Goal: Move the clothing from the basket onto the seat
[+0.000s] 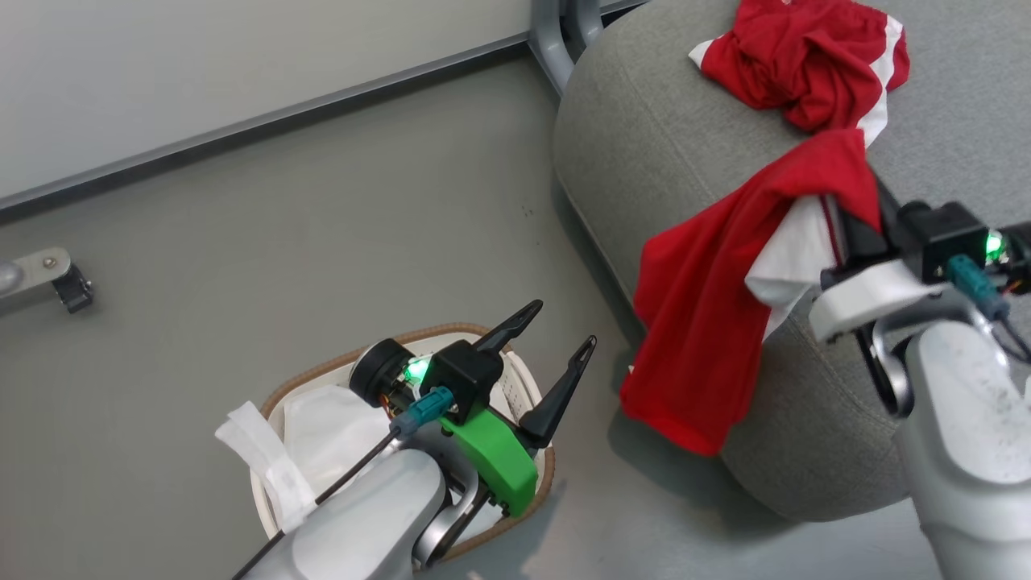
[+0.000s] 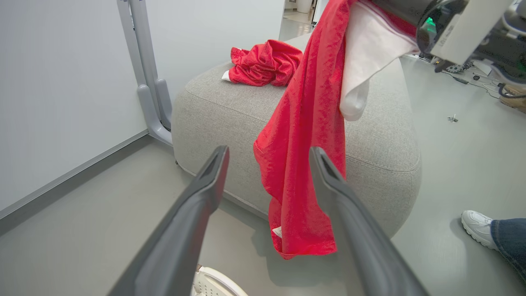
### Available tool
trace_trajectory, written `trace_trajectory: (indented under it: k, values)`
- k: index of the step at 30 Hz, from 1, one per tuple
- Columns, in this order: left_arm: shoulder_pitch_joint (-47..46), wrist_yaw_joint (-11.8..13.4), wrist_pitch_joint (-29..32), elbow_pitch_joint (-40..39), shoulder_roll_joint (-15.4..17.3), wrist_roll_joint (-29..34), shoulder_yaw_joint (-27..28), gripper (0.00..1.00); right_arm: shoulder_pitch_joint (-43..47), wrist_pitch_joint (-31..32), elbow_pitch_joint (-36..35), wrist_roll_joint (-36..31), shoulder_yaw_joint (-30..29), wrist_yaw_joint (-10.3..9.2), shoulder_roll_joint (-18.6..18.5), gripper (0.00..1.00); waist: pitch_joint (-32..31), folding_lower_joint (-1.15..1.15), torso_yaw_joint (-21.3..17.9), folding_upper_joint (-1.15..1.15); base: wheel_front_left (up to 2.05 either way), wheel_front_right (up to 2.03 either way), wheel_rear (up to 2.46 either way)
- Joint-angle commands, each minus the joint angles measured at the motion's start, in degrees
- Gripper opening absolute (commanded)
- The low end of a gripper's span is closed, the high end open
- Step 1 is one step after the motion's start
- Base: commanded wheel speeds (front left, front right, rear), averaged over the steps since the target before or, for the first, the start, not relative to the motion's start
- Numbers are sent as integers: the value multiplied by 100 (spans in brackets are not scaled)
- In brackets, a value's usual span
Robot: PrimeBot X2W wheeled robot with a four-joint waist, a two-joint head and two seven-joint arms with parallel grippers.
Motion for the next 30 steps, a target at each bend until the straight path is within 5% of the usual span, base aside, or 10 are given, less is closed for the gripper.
trace_trajectory:
  k: [1,18,24,30]
  values:
    - [-124,24,-20,-15,44,76,8,100,-342,77,82,92,26,-8,-137,0,210,0,180,0,0,0,0]
    - [-611,186,30,-565,209,489,-43,100,-4772,1600,798,327,166,-8,-2790,0,1546,0,1178,0,0,0,0]
    - [-761,248,63,-740,228,565,-51,100,-5073,1758,1384,101,-292,-8,-3345,0,1968,0,1387,0,0,0,0]
    - [-881,275,90,-762,283,622,-58,100,-4259,1501,2356,-88,-911,-8,-3243,0,2286,0,1428,0,0,0,0]
